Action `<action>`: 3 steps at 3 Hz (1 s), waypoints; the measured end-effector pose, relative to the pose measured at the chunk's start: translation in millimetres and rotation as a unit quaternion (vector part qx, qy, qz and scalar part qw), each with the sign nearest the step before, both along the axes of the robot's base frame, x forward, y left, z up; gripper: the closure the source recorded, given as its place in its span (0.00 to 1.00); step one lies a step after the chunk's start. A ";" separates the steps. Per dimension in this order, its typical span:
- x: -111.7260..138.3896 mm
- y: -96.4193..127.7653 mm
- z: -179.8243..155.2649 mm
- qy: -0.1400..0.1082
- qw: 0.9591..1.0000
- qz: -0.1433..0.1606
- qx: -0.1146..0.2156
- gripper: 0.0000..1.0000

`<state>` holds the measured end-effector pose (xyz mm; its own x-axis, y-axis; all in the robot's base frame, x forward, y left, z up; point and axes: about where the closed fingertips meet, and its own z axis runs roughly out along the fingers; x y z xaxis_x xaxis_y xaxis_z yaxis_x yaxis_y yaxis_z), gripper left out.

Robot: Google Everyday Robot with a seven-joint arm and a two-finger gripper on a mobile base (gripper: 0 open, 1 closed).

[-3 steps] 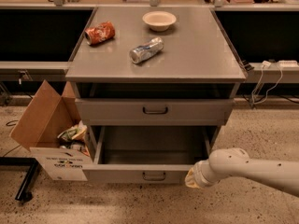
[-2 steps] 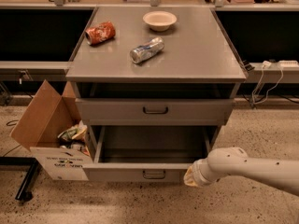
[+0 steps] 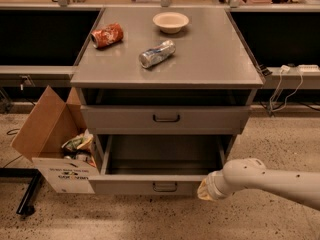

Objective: Close middle drawer

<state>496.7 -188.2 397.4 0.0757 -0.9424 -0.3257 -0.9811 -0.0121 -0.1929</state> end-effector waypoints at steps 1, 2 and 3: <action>0.0 0.0 0.0 0.000 1.000 0.000 0.000 0.23; -0.1 0.1 -0.1 0.000 1.000 0.000 0.000 0.00; 0.0 0.1 -0.1 0.000 1.000 0.000 0.000 0.00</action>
Offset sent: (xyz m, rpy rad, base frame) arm 0.0000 0.0000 0.0000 0.0000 0.0000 0.0000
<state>496.6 -188.1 397.2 0.0756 -0.9425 -0.3256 -0.9812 -0.0122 -0.1925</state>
